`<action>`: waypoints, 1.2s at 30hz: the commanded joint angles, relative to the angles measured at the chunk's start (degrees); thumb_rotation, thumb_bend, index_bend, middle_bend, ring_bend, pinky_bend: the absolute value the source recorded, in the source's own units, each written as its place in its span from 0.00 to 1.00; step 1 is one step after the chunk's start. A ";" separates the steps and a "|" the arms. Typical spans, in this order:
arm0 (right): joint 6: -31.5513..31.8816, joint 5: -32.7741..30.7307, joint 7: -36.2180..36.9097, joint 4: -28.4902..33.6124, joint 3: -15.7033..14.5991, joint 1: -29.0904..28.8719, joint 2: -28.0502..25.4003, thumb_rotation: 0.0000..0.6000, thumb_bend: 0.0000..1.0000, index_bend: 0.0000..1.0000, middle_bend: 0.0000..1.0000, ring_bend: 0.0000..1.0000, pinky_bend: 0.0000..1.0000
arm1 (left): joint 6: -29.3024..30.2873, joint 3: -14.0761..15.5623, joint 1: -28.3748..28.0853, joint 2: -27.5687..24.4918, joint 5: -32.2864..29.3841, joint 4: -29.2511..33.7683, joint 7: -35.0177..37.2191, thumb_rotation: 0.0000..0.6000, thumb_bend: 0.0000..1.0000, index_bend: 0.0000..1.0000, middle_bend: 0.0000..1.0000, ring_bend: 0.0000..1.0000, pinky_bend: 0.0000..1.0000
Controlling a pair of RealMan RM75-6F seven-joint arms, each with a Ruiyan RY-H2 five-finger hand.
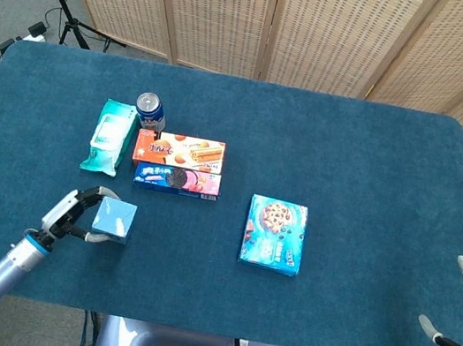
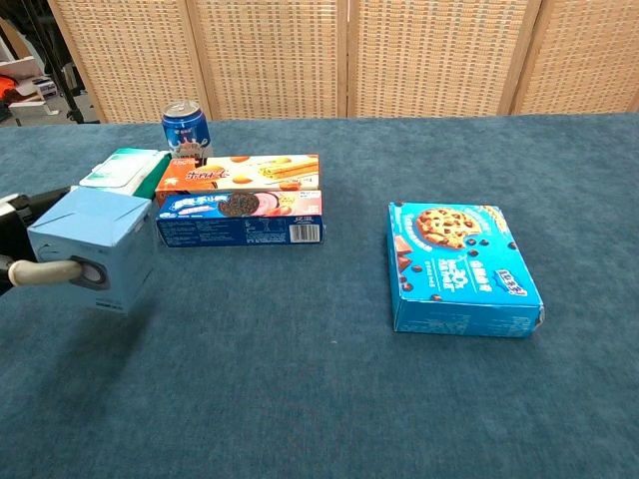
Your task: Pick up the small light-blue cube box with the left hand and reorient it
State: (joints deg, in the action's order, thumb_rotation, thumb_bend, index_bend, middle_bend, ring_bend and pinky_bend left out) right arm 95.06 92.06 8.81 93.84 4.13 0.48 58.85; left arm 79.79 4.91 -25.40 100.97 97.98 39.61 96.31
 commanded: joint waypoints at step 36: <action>0.47 0.38 0.39 0.15 -0.18 0.21 -0.26 1.00 0.00 0.00 0.00 0.00 0.00 | 18.65 1.51 5.26 -8.84 3.06 10.62 -28.41 1.00 0.00 0.04 0.00 0.00 0.00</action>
State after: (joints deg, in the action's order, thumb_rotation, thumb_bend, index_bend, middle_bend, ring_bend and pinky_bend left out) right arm 95.53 92.44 9.20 93.99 3.95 0.69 58.59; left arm 94.80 7.30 -21.34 96.10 100.03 44.61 75.98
